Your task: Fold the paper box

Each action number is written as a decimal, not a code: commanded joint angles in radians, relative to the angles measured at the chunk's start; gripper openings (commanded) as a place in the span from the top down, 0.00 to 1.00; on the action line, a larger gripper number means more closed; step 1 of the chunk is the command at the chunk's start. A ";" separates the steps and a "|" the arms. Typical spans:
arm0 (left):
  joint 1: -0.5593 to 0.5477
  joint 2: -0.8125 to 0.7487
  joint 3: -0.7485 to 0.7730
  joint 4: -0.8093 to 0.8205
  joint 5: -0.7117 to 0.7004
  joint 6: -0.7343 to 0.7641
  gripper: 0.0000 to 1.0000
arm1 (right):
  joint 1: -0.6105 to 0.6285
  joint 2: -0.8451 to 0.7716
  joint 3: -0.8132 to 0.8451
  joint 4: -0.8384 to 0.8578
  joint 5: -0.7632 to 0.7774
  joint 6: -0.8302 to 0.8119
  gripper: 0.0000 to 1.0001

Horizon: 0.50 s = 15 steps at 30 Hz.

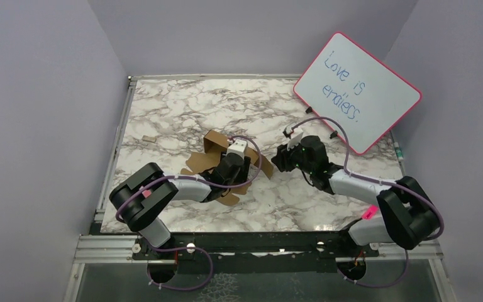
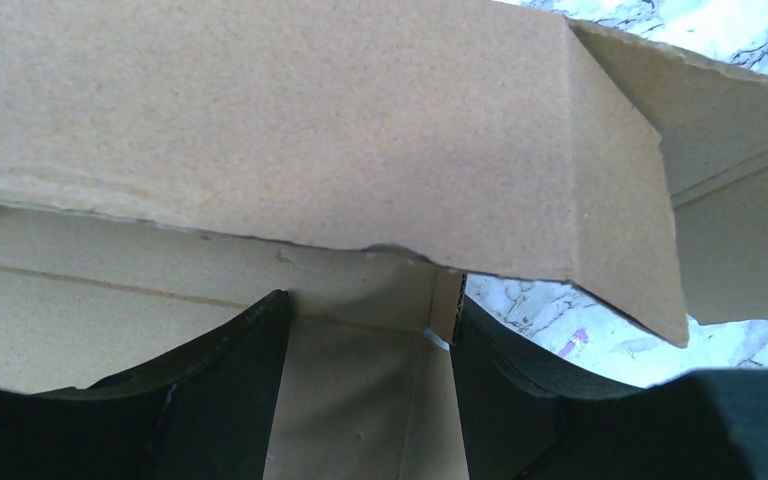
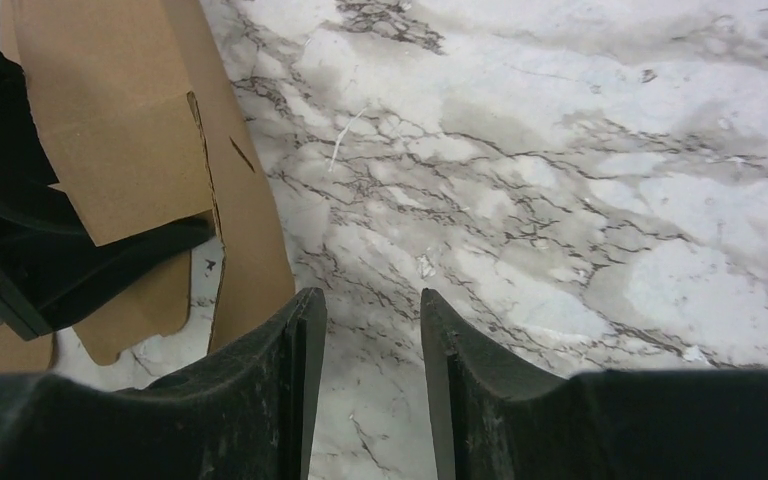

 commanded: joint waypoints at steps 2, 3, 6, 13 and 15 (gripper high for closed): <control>0.024 -0.017 -0.033 0.048 0.075 -0.036 0.41 | -0.004 0.107 0.057 0.050 -0.135 0.009 0.55; 0.029 -0.016 -0.035 0.051 0.082 -0.039 0.41 | -0.005 0.128 0.066 0.057 -0.152 0.011 0.56; 0.037 -0.010 -0.046 0.061 0.101 -0.049 0.42 | -0.004 0.180 0.075 0.095 -0.221 0.018 0.58; 0.055 -0.006 -0.069 0.084 0.136 -0.070 0.44 | -0.005 0.255 0.062 0.219 -0.356 0.076 0.59; 0.058 -0.001 -0.070 0.088 0.145 -0.073 0.44 | -0.004 0.269 0.060 0.246 -0.371 0.090 0.58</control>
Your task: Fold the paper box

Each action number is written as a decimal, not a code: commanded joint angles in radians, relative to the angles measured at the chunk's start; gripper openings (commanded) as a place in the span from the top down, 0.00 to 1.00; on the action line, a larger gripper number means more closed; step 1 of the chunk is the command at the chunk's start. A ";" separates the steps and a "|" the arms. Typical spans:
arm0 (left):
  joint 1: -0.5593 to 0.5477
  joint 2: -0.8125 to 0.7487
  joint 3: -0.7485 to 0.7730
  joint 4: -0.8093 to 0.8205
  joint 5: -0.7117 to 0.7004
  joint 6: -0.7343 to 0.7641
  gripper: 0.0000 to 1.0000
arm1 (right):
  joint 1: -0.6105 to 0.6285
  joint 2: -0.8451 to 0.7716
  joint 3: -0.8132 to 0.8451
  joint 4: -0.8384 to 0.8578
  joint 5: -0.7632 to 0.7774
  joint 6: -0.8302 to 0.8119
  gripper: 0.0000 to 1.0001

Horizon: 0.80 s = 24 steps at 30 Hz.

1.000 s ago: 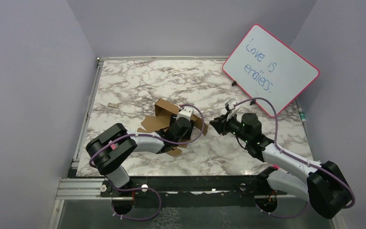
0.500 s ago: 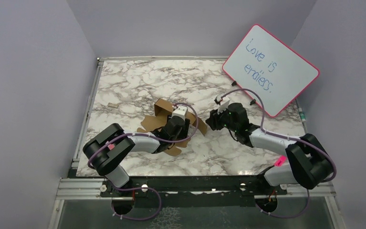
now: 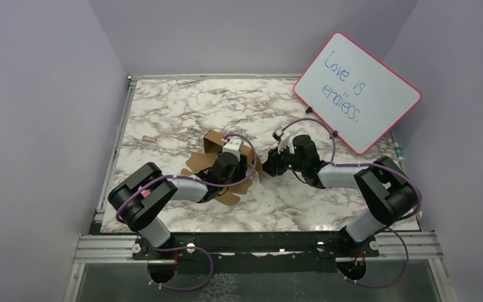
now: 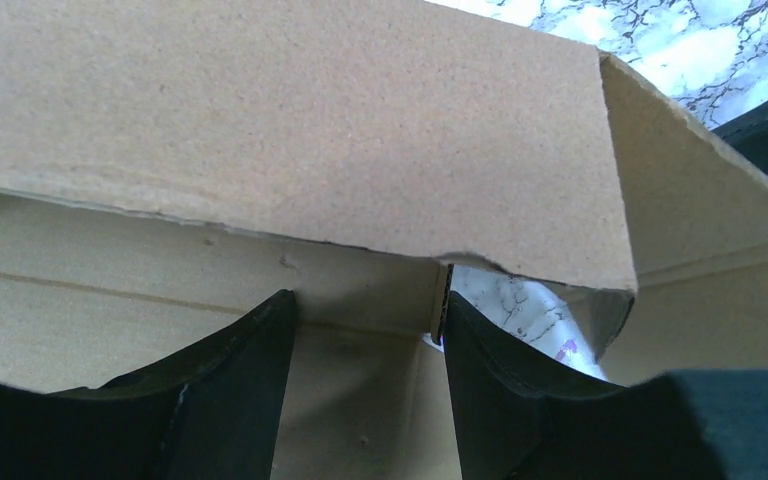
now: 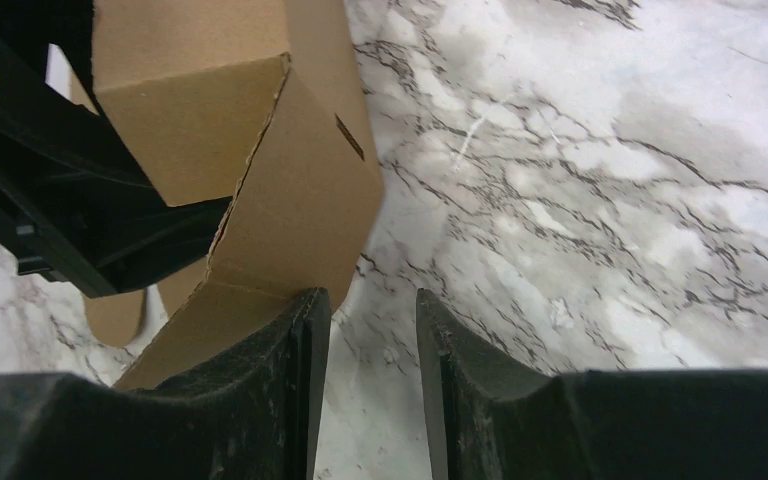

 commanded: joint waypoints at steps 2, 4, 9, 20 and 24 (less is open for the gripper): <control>0.012 0.006 -0.023 -0.004 0.076 -0.036 0.44 | -0.005 0.044 0.009 0.144 -0.114 0.056 0.58; 0.012 0.004 -0.022 -0.003 0.083 -0.038 0.44 | -0.005 0.057 0.006 0.177 -0.129 0.071 0.57; 0.012 -0.027 -0.026 -0.002 0.104 -0.036 0.44 | -0.004 0.092 0.006 0.236 -0.135 0.097 0.55; 0.014 -0.141 -0.053 -0.014 0.138 -0.048 0.41 | -0.004 0.133 0.010 0.284 -0.172 0.115 0.54; 0.018 -0.200 -0.052 -0.053 0.136 -0.046 0.39 | -0.004 0.138 0.006 0.288 -0.184 0.115 0.54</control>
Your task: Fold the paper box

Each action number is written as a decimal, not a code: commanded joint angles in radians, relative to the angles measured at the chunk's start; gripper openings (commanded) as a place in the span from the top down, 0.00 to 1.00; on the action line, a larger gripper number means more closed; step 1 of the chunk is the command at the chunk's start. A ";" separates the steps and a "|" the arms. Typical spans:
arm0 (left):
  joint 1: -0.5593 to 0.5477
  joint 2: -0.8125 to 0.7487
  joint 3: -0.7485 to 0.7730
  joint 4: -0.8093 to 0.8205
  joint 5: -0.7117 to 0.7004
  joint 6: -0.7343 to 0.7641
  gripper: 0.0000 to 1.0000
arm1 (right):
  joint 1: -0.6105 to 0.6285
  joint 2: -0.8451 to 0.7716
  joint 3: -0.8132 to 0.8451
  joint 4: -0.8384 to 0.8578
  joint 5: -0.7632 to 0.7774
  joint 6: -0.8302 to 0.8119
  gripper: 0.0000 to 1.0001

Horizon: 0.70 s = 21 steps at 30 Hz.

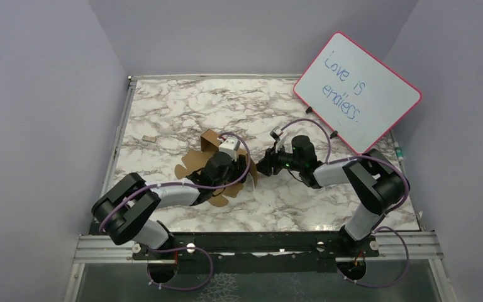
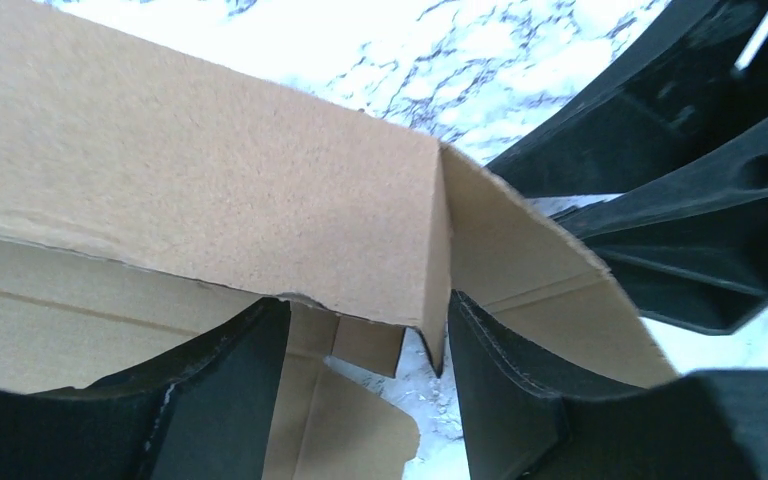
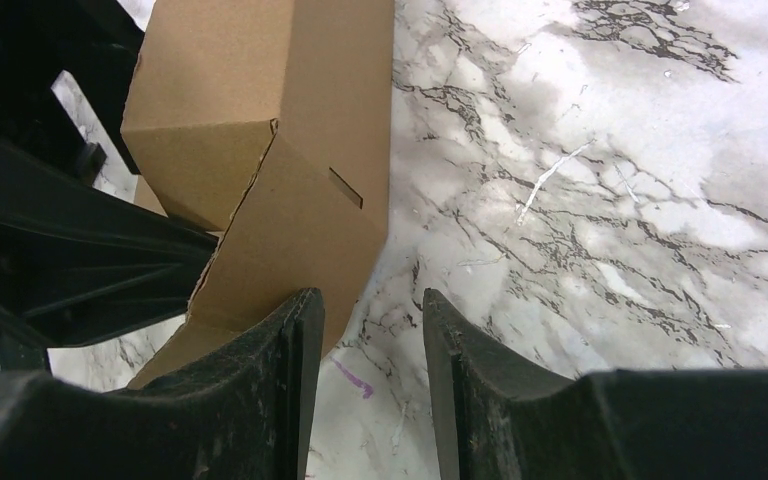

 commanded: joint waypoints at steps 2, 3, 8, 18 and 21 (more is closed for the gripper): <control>0.009 -0.105 -0.007 -0.054 0.020 -0.009 0.38 | -0.004 0.016 0.003 0.053 -0.048 0.006 0.53; 0.012 -0.120 -0.006 -0.075 0.016 -0.008 0.37 | -0.002 0.017 0.000 0.054 -0.049 0.007 0.53; 0.026 -0.215 -0.020 -0.176 -0.021 -0.019 0.36 | -0.003 0.004 -0.025 0.061 -0.052 0.004 0.53; 0.060 -0.275 -0.135 -0.227 -0.053 -0.107 0.41 | 0.001 0.008 -0.073 0.093 -0.068 0.015 0.52; 0.066 -0.233 -0.138 -0.218 -0.038 -0.118 0.44 | 0.012 0.014 -0.087 0.109 -0.078 0.020 0.52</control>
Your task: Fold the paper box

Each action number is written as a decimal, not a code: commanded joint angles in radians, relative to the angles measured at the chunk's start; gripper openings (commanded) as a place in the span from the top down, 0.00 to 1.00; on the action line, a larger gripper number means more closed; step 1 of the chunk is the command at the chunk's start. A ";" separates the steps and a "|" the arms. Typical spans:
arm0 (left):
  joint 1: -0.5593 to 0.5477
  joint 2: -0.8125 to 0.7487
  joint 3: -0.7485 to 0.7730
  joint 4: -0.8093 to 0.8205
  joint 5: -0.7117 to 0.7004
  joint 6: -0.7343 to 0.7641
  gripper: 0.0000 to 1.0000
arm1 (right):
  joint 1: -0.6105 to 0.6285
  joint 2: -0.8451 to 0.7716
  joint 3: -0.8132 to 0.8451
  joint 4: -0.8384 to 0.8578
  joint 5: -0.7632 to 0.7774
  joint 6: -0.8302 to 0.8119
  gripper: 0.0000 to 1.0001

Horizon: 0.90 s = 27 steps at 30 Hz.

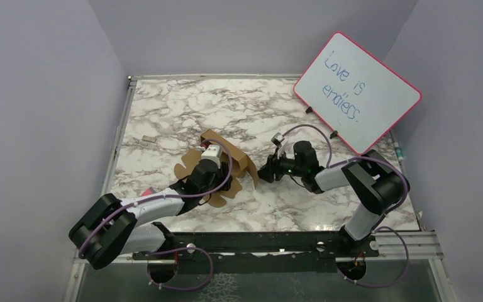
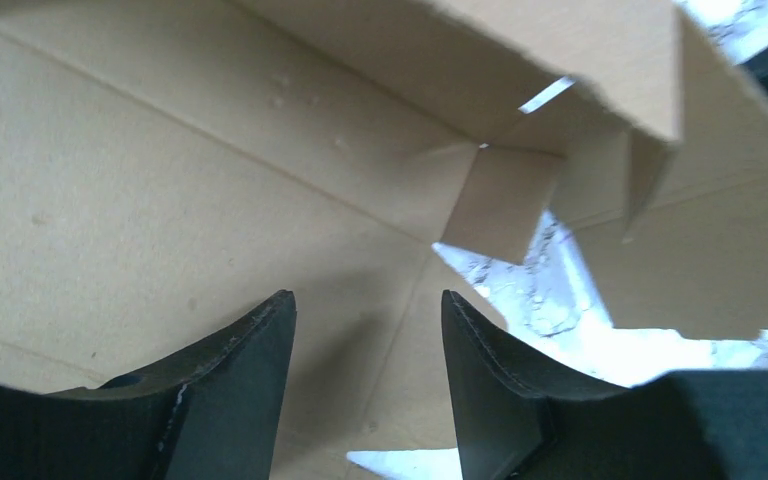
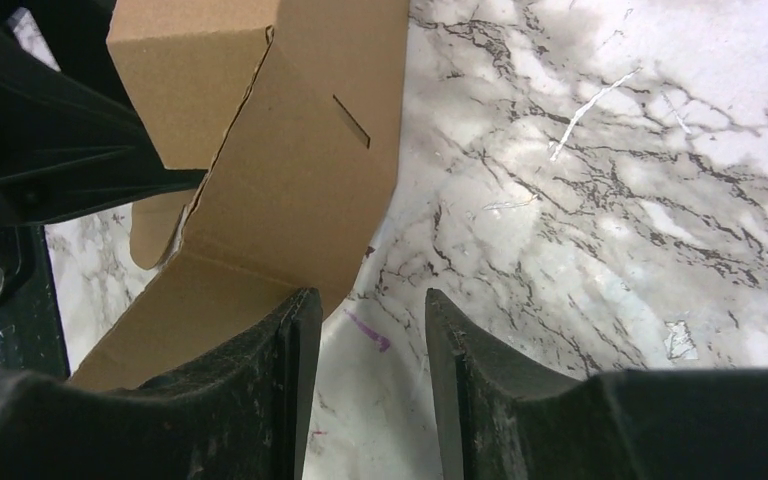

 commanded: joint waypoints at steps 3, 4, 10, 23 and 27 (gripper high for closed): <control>0.011 0.071 -0.007 0.009 0.019 -0.050 0.45 | 0.031 0.011 -0.020 0.070 -0.044 0.010 0.51; 0.011 0.076 -0.007 0.011 0.029 -0.053 0.46 | 0.039 0.010 -0.019 0.073 -0.041 0.009 0.51; 0.010 0.063 -0.020 0.035 0.107 -0.057 0.46 | 0.064 0.012 -0.009 0.105 -0.014 0.014 0.50; -0.001 0.024 -0.077 0.079 0.233 -0.111 0.47 | 0.092 0.069 0.030 0.206 0.044 0.012 0.48; -0.004 0.014 -0.098 0.089 0.236 -0.123 0.48 | 0.107 0.095 0.028 0.263 0.052 0.020 0.47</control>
